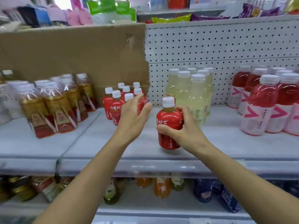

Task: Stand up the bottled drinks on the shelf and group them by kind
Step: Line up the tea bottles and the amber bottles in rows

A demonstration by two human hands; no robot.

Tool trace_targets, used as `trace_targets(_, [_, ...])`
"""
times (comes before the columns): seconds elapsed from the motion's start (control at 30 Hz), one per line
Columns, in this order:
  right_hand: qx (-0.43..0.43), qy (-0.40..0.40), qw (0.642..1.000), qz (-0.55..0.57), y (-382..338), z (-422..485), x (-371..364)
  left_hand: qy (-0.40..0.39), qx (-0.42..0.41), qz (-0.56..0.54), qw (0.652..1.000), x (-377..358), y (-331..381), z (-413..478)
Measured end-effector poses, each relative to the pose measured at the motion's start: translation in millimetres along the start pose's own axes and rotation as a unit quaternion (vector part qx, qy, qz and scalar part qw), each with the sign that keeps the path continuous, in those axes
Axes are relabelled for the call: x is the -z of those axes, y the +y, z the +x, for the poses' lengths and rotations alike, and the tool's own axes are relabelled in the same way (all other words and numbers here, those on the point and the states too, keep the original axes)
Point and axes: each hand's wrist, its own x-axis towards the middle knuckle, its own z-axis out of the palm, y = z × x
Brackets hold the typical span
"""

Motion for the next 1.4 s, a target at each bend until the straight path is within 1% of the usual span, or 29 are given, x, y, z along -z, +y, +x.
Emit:
trace_targets(0.03, [-0.003, -0.005, 1.000, 0.002, 0.1, 5.6, -13.9, 0.015, -0.007, 0.033, 0.999, 13.2, -11.6, -2.0])
trace_targets(0.1, [-0.012, -0.006, 1.000, 0.005, 1.7, 15.8, -37.8, 0.016, -0.018, 0.076, 0.997, 38.0, -28.6, -6.7])
trace_targets(0.2, [-0.018, 0.018, 1.000, -0.009, 4.4, 32.4, -66.6, -0.028, -0.013, 0.081, 0.996, 67.1, -48.1, -13.8])
trace_targets(0.3, [-0.040, 0.033, 0.998, -0.032, -0.8, 40.8, -84.8, -0.068, -0.013, 0.108, 0.992, 87.4, -63.7, -29.4])
trace_targets(0.37, [-0.047, 0.054, 0.995, -0.074, -2.6, 35.8, -86.1, -0.088, -0.008, 0.115, 0.989, 96.2, -68.5, -43.3])
trace_targets(0.4, [-0.035, 0.072, 0.992, -0.102, -5.5, 29.2, -89.7, -0.093, -0.006, 0.121, 0.988, 103.9, -73.3, -52.0])
trace_targets(0.43, [-0.005, 0.099, 0.986, -0.134, -9.1, 21.5, -93.0, -0.094, -0.010, 0.127, 0.987, 111.5, -76.8, -60.3])
trace_targets(0.5, [0.102, 0.148, 0.963, -0.200, -18.6, 5.4, -103.0, -0.084, -0.013, 0.131, 0.988, 128.3, -85.3, -76.7])
trace_targets(0.57, [0.205, 0.158, 0.941, -0.217, -31.0, -6.9, -119.1, -0.063, -0.009, 0.129, 0.990, 148.6, -94.8, -89.6])
trace_targets(0.63, [0.257, 0.114, 0.940, -0.193, -42.5, -11.3, -142.6, -0.036, -0.002, 0.125, 0.992, 174.8, -108.8, -96.2])
trace_targets(0.7, [0.287, 0.060, 0.942, -0.165, -54.3, -10.9, -174.2, -0.005, 0.010, 0.123, 0.992, 206.0, -126.1, -99.4])
trace_targets(0.8, [0.301, -0.022, 0.941, -0.152, -77.3, -4.6, -232.8, 0.043, 0.030, 0.127, 0.991, 257.7, -157.9, -96.8])
trace_targets(0.9, [0.305, -0.082, 0.936, -0.157, -104.8, 11.9, -298.7, 0.083, 0.037, 0.118, 0.989, 315.1, -198.0, -85.2])
trace_targets(1.0, [0.281, -0.138, 0.939, -0.144, -135.3, 35.2, -371.0, 0.114, 0.032, 0.122, 0.985, 377.0, -248.3, -67.7])
trace_targets(1.1, [0.195, -0.185, 0.958, -0.100, -162.2, 61.0, -442.4, 0.160, 0.057, 0.130, 0.977, 433.6, -301.0, -50.2])
trace_targets(1.17, [0.131, -0.216, 0.964, -0.084, -176.0, 78.6, -486.3, 0.177, 0.075, 0.111, 0.975, 465.6, -334.6, -38.7])
trace_targets(1.23, [0.067, -0.240, 0.967, -0.055, -185.0, 96.0, -523.0, 0.165, 0.102, 0.074, 0.978, 493.0, -366.2, -25.7])
trace_targets(1.3, [0.016, -0.254, 0.967, -0.022, -191.4, 112.3, -550.8, 0.137, 0.133, 0.025, 0.981, 514.3, -393.7, -10.3])
trace_targets(1.4, [-0.020, -0.258, 0.966, -0.001, -193.9, 135.9, -581.2, 0.094, 0.173, -0.040, 0.980, 533.5, -428.9, 17.2])
